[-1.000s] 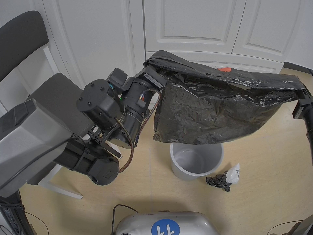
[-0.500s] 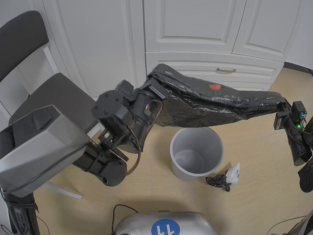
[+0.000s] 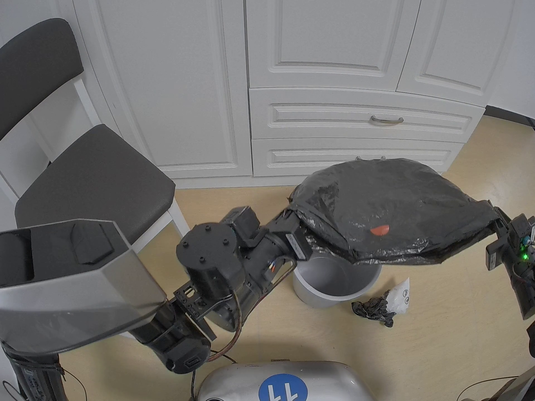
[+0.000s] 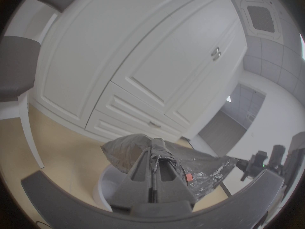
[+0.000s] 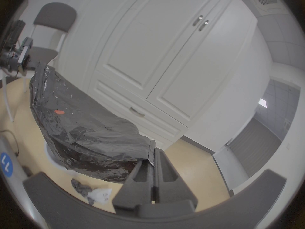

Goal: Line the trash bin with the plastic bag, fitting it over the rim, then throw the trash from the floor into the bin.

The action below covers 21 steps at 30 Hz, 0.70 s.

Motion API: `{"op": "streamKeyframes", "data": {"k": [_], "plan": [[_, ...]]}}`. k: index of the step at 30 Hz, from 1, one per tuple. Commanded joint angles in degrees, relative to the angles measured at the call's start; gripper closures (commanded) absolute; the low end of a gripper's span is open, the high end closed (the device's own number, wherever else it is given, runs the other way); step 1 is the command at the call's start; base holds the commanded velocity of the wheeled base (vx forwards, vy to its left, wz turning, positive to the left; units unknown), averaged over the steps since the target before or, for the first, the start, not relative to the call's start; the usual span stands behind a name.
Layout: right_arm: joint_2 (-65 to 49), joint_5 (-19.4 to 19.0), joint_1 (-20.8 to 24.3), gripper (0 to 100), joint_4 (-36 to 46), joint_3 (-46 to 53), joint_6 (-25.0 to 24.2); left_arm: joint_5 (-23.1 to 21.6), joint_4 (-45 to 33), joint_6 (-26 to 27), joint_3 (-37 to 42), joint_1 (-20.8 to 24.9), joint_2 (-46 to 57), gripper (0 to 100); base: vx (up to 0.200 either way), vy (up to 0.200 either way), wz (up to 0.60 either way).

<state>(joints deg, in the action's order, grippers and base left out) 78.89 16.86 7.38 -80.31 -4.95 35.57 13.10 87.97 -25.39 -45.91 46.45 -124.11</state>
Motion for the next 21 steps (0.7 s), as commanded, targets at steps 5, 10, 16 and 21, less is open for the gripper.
{"op": "streamKeyframes", "data": {"k": [5,10,16,21], "plan": [[-22.02,-6.4,-0.08,100,27.4,-0.15,5.03,-14.95,-0.08,5.0,16.38,1.63,4.67,100,0.0,0.0,0.0],[-30.02,-10.97,0.71,100,49.73,-5.42,7.41,-15.39,-0.08,9.75,17.08,1.72,0.45,100,0.0,0.0,0.0],[-29.05,-12.47,3.0,100,54.3,-6.39,11.27,-15.21,-0.08,10.01,14.71,1.72,-4.74,100,0.0,0.0,0.0],[-26.41,-12.11,7.92,100,54.12,-7.18,10.13,-12.49,-0.08,9.92,11.72,1.72,-6.93,100,0.0,0.0,0.0]]}}
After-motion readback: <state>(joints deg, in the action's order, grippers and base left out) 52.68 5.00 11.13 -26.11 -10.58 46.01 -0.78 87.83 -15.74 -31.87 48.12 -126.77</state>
